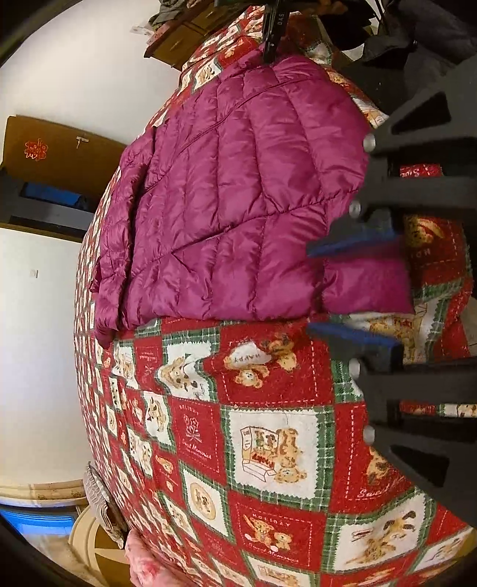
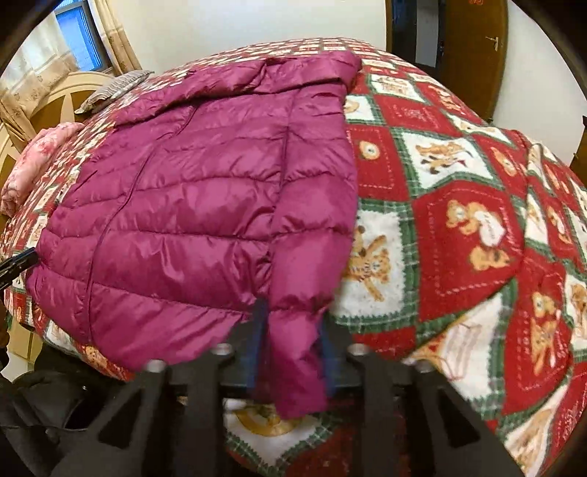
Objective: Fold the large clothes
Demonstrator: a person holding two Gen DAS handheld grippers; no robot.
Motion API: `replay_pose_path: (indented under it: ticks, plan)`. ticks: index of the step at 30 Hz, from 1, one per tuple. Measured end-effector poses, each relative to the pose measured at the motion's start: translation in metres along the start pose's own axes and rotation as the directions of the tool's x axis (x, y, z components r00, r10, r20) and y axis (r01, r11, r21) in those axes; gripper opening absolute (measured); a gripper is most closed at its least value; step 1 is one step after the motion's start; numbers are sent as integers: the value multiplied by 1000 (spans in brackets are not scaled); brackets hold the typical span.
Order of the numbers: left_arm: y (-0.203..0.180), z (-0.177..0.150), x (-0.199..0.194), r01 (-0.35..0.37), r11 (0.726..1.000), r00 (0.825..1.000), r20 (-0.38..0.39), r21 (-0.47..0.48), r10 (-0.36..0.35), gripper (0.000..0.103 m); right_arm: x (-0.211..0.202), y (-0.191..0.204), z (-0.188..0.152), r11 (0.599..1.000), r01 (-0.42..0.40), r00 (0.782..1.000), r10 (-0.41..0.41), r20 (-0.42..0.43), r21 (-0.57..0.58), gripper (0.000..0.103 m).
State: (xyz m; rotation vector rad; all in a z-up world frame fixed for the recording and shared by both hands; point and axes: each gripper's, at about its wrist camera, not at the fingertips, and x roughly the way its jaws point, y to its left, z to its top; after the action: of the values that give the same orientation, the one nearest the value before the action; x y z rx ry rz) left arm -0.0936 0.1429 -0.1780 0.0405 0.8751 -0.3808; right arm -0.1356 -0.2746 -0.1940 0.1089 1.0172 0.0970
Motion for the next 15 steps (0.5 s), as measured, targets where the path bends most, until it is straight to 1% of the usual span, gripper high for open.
replay_pose_path:
  ticks: [1,3,5,7,9,10,11,12,13,14,15]
  plan:
    - [0,-1,0,12,1000,1000,6,-4,-12,53,0,-3,-1,1000,-7,1000,7,-4,14,61]
    - [-1,-1,1,40,999,999,10,-13,-40,54,0,-4,-3,999,-30,1000,30,-7,20,62]
    - [-5,-1,2,56,998,998,14,-4,-56,56,6,-1,-1,1000,-14,1000,15,-27,3,62]
    - [-9,-3,6,46,999,999,-2,14,-46,57,14,3,-1,1000,-1,999,1,-46,-12,62]
    - [-11,-7,16,23,999,999,-39,24,-22,57,20,1,-3,1000,-10,999,10,-52,1,63]
    - [-11,-10,20,9,1000,999,-54,25,-8,57,22,0,-3,1000,-17,998,18,-52,9,62]
    - [-12,-12,20,5,1000,999,-52,29,-4,57,22,-1,-3,1000,-20,998,20,-51,12,51]
    - [-12,-13,19,6,999,999,-49,36,-4,57,20,-2,-3,1000,-22,998,22,-51,9,32]
    - [-13,-12,18,15,999,999,-49,38,-13,56,18,-3,-3,999,-44,998,45,-54,9,26]
    - [-12,-12,17,22,999,998,-51,36,-21,40,16,-4,-3,998,-65,996,66,-52,16,18]
    - [-9,-11,16,18,999,998,-53,27,-17,32,12,-5,-2,996,-84,995,85,-48,27,15]
